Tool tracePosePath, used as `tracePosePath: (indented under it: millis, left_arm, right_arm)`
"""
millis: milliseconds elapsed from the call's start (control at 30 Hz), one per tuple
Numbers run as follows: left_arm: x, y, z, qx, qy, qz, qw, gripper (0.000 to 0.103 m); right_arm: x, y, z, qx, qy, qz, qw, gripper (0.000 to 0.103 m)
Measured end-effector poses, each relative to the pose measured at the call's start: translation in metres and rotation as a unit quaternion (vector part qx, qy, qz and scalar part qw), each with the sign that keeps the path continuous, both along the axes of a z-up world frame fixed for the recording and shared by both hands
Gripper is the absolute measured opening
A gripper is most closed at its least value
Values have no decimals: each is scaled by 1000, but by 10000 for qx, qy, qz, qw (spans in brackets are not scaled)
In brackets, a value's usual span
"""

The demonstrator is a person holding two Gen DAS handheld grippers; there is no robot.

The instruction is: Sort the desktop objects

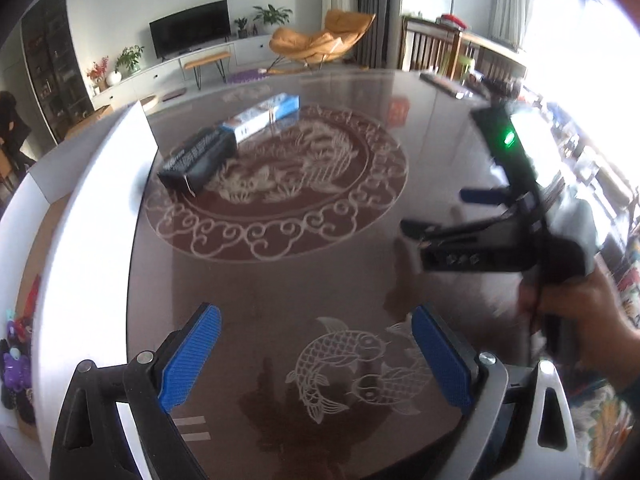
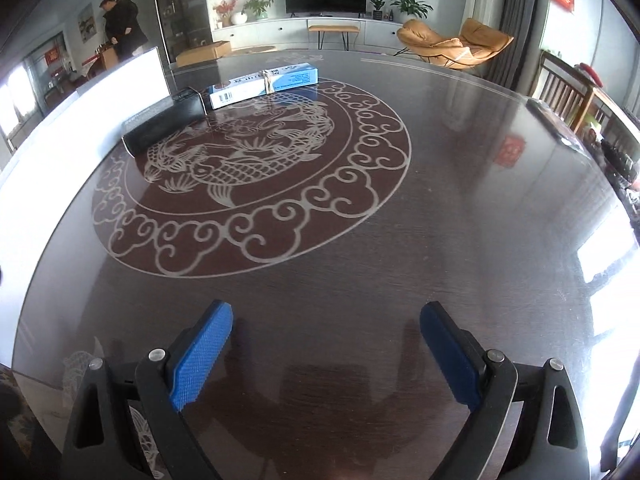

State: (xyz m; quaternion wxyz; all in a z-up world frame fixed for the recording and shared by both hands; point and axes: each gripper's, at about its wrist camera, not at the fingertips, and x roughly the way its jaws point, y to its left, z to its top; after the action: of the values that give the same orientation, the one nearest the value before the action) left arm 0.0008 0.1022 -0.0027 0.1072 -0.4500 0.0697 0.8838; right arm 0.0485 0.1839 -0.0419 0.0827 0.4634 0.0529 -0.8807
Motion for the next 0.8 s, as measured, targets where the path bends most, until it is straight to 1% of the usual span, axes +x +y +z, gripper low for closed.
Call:
tracePosePath:
  millis: [67, 200, 300, 400, 533, 633, 700, 800]
  left_arm:
    - [-3, -1, -14, -119, -99, 51, 9999, 97]
    - [-17, -9, -35, -104, -324, 176, 9993, 97]
    - [-24, -11, -43, -152, -415, 227, 9988, 97]
    - [-29, -12, -53, -171, -477, 262, 9984, 97]
    - [-36, -15, -57, -10, -509, 306, 9982, 98]
    - [-41, -15, -58, -5, -478, 322, 9983, 98]
    - [-43, -16, -60, -18, -479, 330, 9983, 103]
    - [-42, -18, -60, 23, -410, 320, 9986, 103]
  right_arm:
    - [-1, 0, -2, 59, -2, 0, 10000, 95]
    - [0, 4, -5, -32, 30, -69, 10000, 99]
    - [2, 6, -6, -40, 105, -116, 9999, 103]
    - [1, 5, -5, -41, 114, -132, 9998, 103]
    - [0, 5, -6, -47, 111, -135, 9998, 103]
    - [0, 5, -6, -50, 108, -137, 9998, 103]
    - [0, 5, -6, -50, 108, -138, 9998, 103]
    - [0, 5, -6, -51, 109, -139, 9998, 103]
